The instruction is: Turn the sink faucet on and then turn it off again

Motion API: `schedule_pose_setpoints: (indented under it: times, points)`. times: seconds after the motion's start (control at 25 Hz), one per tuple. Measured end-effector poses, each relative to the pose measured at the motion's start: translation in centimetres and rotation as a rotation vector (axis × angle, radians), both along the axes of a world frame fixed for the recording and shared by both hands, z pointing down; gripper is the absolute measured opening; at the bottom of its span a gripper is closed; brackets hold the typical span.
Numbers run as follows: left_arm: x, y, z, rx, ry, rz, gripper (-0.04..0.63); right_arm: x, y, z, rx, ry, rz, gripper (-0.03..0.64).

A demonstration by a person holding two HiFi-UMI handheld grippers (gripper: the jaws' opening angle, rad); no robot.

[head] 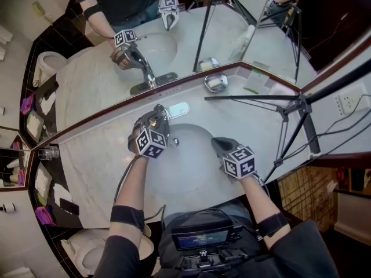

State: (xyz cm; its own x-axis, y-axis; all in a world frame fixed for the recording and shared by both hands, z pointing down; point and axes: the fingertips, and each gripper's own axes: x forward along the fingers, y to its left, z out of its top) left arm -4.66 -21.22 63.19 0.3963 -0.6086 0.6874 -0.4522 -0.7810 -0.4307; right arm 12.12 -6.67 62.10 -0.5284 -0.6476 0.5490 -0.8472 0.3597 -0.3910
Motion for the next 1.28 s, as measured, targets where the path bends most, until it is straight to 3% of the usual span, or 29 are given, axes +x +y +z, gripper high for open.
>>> schedule_pose_setpoints:
  times: [0.32, 0.68, 0.8, 0.96, 1.28]
  points:
    - [-0.3, 0.4, 0.2, -0.015, -0.013, -0.017, 0.101, -0.4, 0.1, -0.2, 0.009, -0.006, -0.003, 0.017]
    - [-2.1, 4.4, -2.3, 0.009, -0.015, -0.039, 0.098, -1.3, -0.1, -1.7, 0.04, -0.013, -0.026, 0.017]
    - [-3.3, 5.9, -3.9, 0.027, 0.019, -0.084, 0.033, -2.0, -0.1, -2.0, 0.047, -0.013, -0.041, 0.017]
    - [-5.1, 8.0, -5.9, 0.02, 0.129, -0.19, 0.006, -3.2, -0.3, -2.4, 0.058, -0.02, -0.063, 0.017]
    - [-10.0, 11.9, -8.1, -0.075, 0.546, -0.508, 0.005, -5.3, -0.5, -3.3, 0.087, -0.014, -0.09, 0.017]
